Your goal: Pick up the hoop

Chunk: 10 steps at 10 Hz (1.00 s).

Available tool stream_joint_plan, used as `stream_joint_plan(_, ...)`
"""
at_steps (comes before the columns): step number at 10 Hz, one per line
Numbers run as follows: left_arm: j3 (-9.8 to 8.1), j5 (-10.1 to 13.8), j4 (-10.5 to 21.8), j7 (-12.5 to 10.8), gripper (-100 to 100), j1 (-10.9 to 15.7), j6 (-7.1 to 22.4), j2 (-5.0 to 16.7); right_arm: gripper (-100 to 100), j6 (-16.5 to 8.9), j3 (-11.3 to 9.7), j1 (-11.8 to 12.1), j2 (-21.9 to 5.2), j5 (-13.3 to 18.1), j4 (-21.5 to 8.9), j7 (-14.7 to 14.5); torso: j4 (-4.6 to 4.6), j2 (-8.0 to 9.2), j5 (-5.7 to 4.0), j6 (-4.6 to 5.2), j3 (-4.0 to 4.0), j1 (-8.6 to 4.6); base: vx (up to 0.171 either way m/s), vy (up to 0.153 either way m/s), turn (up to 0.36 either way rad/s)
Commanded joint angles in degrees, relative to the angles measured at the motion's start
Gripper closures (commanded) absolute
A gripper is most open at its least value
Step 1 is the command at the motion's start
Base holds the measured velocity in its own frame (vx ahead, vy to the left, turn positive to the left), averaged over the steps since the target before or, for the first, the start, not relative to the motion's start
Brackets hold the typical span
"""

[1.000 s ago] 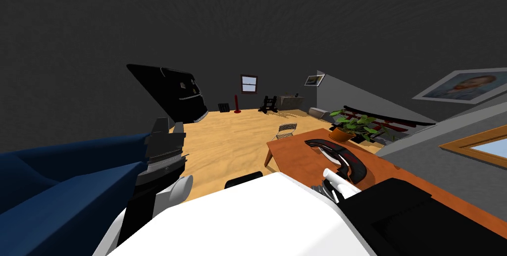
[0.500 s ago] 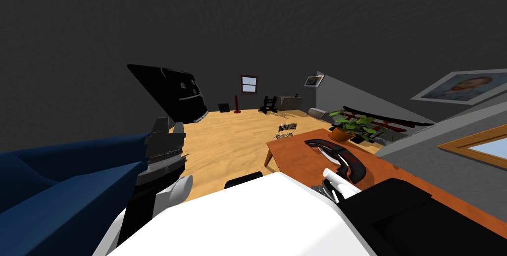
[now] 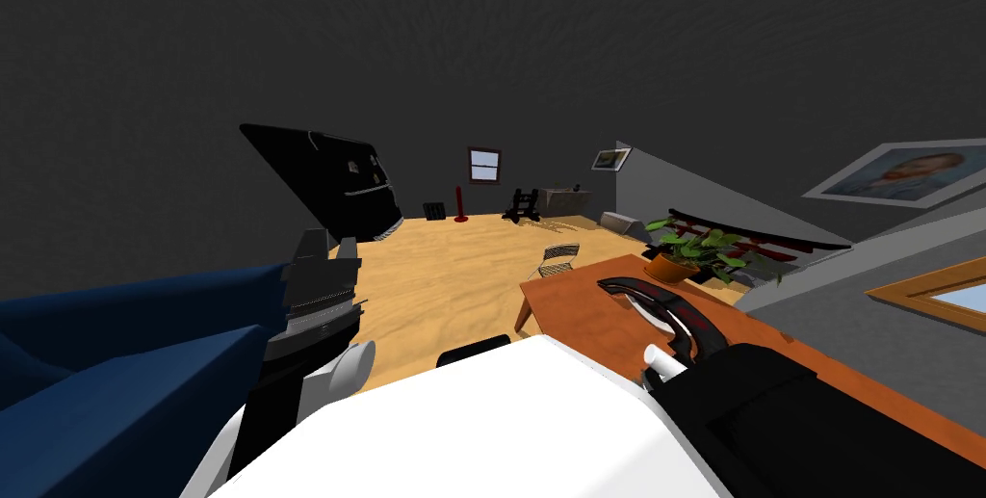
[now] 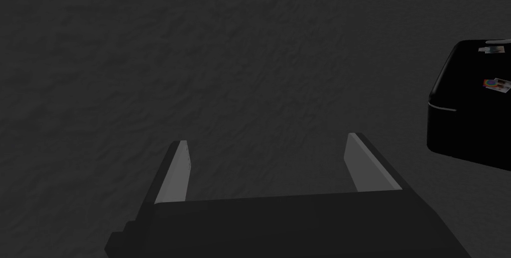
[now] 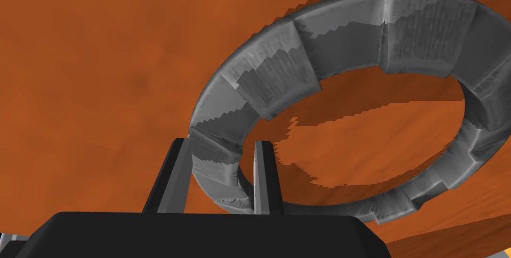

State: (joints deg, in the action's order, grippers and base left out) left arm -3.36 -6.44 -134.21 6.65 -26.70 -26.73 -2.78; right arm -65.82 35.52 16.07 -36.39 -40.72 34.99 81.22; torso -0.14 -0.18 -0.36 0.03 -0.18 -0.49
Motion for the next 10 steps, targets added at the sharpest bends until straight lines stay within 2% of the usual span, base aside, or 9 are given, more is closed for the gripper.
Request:
stream_joint_plan(1,0.0,0.0,0.0,0.0,0,0.0,0.0,0.0,100,1.56,-1.77,2.86,0.13,-2.86,0.98,-1.68,0.0,0.0,0.0,0.0,0.0,0.0,0.084,-0.024,0.001)
stream_joint_plan(2,0.0,0.0,0.0,0.0,0,0.0,0.0,0.0,100,1.56,-1.77,3.87,0.13,-4.27,0.98,-1.68,-0.02,-0.01,-0.1,0.05,0.0,-0.16,0.105,-0.017,-0.01)
stream_joint_plan(3,0.0,0.0,0.0,0.0,0,-0.01,0.0,0.0,100,3.0,-3.48,5.91,0.18,-6.02,2.08,-3.3,-0.03,-0.03,-0.11,0.05,-0.02,-0.22,0.119,-0.028,-0.016)
stream_joint_plan(4,0.0,0.0,0.0,0.0,0,-0.01,0.0,0.0,100,3.0,-3.48,7.45,0.18,-7.86,2.08,-3.3,-0.04,-0.09,-0.09,0.04,-0.06,-0.29,0.108,-0.021,0.001)
stream_joint_plan(5,0.0,0.0,0.0,0.0,0,-0.01,0.0,0.0,100,3.0,-3.48,7.63,0.18,-8.18,2.08,-3.3,-0.04,-0.08,-0.11,0.03,-0.06,-0.26,0.054,-0.01,0.004)
stream_joint_plan(6,0.0,0.0,0.0,0.0,0,0.0,0.0,0.0,100,4.43,-5.18,10.12,0.24,-10.65,3.18,-4.92,-0.02,0.06,-0.08,0.03,0.02,-0.21,0.102,-0.021,-0.007)
stream_joint_plan(7,0.0,0.0,0.0,0.0,0,-0.01,0.0,0.0,100,4.43,-5.18,11.25,0.24,-12.09,3.18,-4.92,-0.04,-0.04,-0.08,0.05,-0.03,-0.22,0.104,-0.026,-0.007)
stream_joint_plan(8,0.0,0.0,0.0,0.0,0,0.0,0.0,0.0,100,5.87,-6.89,13.67,0.3,-13.95,4.28,-6.54,-0.05,-0.06,-0.07,0.03,-0.05,-0.23,0.125,-0.039,-0.009)
stream_joint_plan(10,0.0,0.0,0.0,0.0,0,-0.01,0.0,0.0,100,5.87,-6.89,14.88,0.3,-16.0,4.28,-6.54,-0.06,-0.15,-0.07,-0.01,-0.1,-0.23,0.083,-0.013,0.005)
